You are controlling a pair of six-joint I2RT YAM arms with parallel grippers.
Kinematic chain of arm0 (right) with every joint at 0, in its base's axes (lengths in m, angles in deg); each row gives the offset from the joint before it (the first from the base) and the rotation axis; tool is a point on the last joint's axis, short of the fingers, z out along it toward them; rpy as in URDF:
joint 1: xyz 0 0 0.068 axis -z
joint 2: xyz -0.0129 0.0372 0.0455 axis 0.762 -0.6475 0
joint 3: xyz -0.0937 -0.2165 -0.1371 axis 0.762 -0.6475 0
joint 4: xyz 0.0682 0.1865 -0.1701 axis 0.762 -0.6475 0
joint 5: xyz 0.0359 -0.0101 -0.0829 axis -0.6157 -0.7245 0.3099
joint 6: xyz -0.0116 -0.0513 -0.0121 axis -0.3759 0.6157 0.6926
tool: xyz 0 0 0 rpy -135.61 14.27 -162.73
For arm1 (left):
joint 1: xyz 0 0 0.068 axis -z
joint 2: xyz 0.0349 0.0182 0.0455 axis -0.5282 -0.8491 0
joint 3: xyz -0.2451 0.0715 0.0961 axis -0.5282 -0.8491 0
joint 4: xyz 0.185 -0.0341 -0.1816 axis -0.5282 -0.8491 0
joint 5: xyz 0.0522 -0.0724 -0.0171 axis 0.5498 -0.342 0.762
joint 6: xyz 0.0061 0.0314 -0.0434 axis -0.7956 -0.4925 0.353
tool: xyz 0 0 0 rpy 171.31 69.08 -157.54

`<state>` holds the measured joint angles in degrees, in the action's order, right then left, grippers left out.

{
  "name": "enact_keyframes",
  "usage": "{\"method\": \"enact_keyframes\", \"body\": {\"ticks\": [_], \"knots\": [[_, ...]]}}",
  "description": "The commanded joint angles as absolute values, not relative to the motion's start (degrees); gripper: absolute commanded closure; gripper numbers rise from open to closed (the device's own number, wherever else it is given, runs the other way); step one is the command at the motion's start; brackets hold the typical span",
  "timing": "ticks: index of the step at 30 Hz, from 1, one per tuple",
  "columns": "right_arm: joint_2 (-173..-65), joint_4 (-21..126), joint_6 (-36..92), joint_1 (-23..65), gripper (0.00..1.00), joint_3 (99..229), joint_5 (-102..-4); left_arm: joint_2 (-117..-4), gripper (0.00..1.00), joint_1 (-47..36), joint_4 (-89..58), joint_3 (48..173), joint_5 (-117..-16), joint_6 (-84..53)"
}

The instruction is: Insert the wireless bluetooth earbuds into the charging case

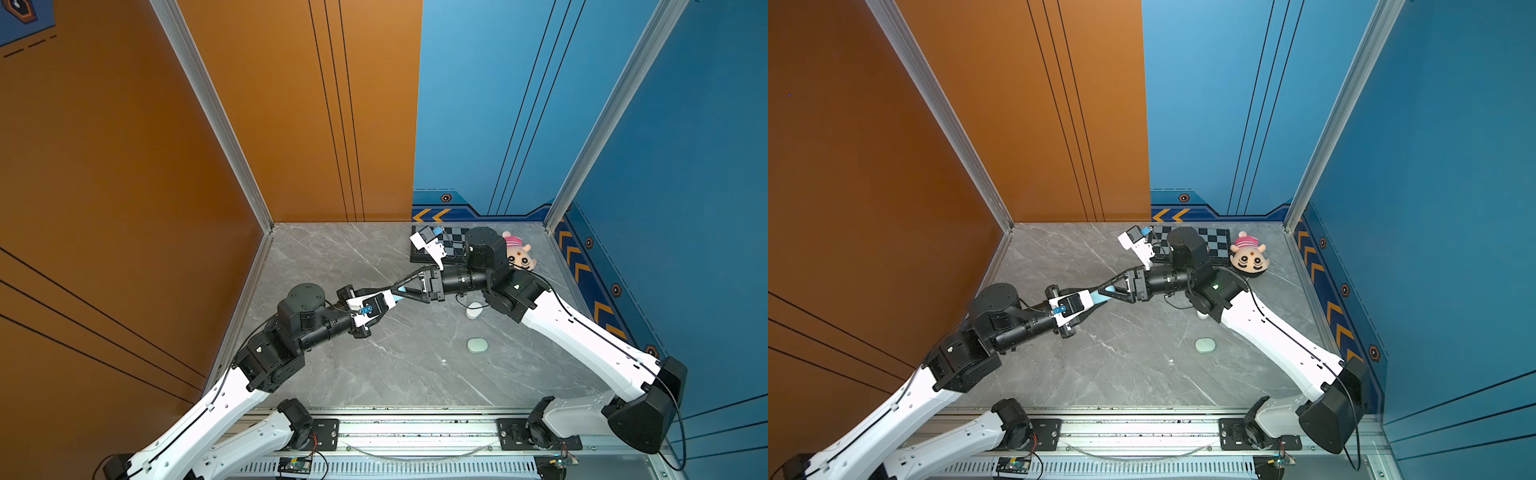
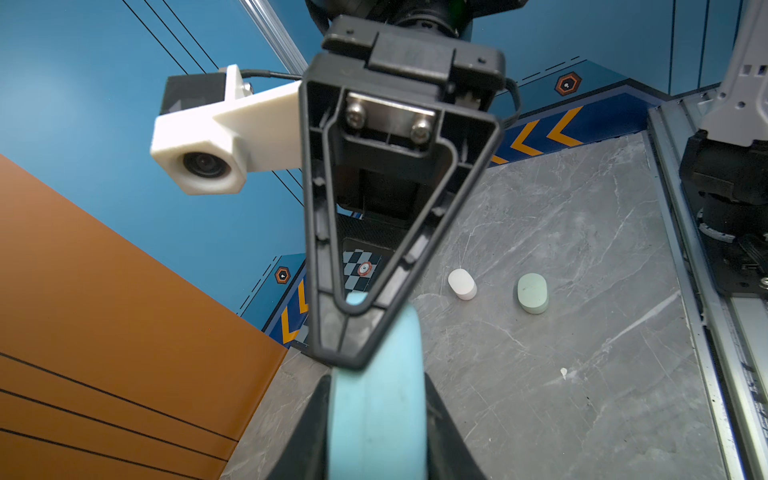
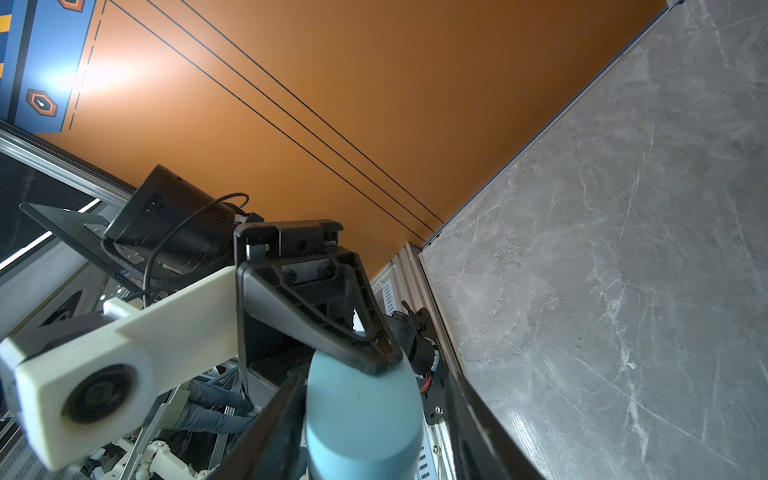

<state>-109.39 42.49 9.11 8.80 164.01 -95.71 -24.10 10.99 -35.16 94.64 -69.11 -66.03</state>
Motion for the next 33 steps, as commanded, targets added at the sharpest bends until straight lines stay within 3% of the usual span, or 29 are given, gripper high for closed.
{"method": "enact_keyframes", "body": {"ticks": [1, 12, 17, 24, 33], "knots": [[-107.63, 44.21, 8.37, 9.03, 0.45, 164.47, -96.99, -23.47, 0.93, 11.53, -33.44, 95.06, -68.21, -66.17], [-108.33, 47.03, 6.33, 8.52, 0.62, 163.92, -99.54, -24.15, 0.92, 11.62, -32.69, 95.32, -68.00, -65.37], [-108.26, 48.22, 5.84, 8.66, 0.67, 163.91, -99.94, -24.04, 0.87, 11.62, -30.76, 94.66, -67.18, -62.98], [-106.77, 49.27, 8.01, 10.79, 0.69, 163.90, -96.93, -23.49, 0.60, 9.97, -28.16, 93.75, -70.52, -56.57], [-103.68, 51.32, 15.09, 12.54, 0.71, 163.26, -93.17, -23.29, 0.43, 0.33, -25.08, 91.81, -91.42, -34.30]]}}
